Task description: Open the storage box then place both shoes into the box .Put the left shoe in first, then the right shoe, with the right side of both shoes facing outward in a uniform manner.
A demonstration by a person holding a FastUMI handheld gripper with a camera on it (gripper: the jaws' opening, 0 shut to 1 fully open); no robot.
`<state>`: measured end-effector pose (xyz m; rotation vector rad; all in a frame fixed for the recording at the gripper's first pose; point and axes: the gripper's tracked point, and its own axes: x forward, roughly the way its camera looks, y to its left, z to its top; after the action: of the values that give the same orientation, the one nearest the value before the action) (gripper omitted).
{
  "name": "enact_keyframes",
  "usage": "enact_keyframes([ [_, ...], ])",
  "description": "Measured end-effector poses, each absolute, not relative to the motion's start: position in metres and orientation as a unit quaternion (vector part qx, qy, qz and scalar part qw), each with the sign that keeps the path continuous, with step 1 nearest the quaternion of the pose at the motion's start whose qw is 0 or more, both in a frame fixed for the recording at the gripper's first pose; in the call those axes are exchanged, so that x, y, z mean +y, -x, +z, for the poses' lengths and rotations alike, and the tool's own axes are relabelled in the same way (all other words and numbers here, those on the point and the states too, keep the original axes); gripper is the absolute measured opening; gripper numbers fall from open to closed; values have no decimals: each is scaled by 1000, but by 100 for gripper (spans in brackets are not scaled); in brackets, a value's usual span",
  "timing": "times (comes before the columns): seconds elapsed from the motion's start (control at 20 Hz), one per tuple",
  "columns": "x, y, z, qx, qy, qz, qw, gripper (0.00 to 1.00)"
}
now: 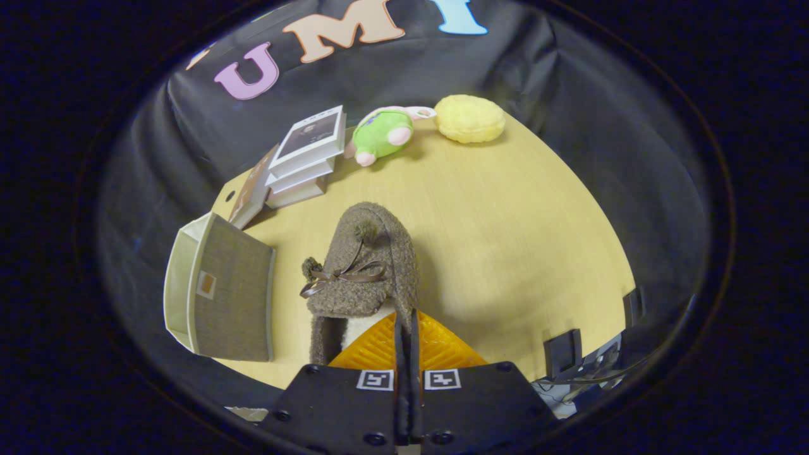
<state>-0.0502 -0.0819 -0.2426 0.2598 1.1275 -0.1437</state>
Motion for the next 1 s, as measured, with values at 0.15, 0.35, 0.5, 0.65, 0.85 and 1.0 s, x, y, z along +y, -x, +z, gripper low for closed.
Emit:
enact_keyframes([
  [0.15,-55,45,-225,522,-133,-58,840,4],
  [0.35,-16,35,-206,516,-139,-43,844,4],
  [0.5,18,23,-186,503,-139,-21,853,4],
  [0.65,56,13,-167,493,-149,2,857,4],
  [0.85,104,2,-154,489,-173,27,854,4],
  [1.0,135,-4,-151,486,-170,43,856,4],
])
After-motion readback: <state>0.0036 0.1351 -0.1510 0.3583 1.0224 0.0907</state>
